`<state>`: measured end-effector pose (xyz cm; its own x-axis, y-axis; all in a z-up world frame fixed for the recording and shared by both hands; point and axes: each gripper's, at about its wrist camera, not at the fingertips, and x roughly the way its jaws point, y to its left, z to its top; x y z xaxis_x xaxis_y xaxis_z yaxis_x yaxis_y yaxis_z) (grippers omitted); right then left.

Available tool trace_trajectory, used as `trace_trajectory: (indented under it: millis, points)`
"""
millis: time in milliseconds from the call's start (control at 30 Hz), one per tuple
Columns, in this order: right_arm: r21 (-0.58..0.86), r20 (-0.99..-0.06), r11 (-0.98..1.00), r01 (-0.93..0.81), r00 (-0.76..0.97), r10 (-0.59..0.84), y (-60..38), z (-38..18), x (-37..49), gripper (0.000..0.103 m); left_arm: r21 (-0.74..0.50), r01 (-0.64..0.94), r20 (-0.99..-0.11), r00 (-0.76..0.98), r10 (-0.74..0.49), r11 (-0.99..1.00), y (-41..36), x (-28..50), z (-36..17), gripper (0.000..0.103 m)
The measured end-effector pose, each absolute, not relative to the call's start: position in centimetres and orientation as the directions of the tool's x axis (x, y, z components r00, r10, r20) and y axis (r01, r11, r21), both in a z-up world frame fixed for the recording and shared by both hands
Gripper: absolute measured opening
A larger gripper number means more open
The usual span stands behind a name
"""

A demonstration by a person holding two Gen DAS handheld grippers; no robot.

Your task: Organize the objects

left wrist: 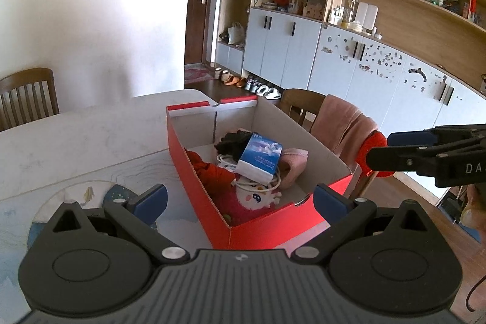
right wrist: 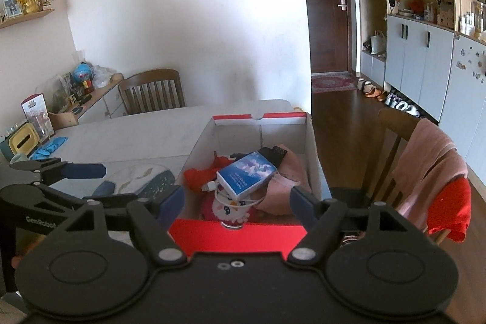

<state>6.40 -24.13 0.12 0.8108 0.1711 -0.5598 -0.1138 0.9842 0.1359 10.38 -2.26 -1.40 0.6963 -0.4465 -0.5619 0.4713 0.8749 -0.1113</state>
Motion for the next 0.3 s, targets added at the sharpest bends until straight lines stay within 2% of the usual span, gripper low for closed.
trace_trajectory:
  millis: [300]
  points:
    - [0.135,-0.568,0.984,-0.116,0.805,0.173,-23.95,-0.09,6.31,0.076,-0.106,0.464,-0.565,0.700,-0.437,0.880,-2.24,10.39,-1.54,0.103]
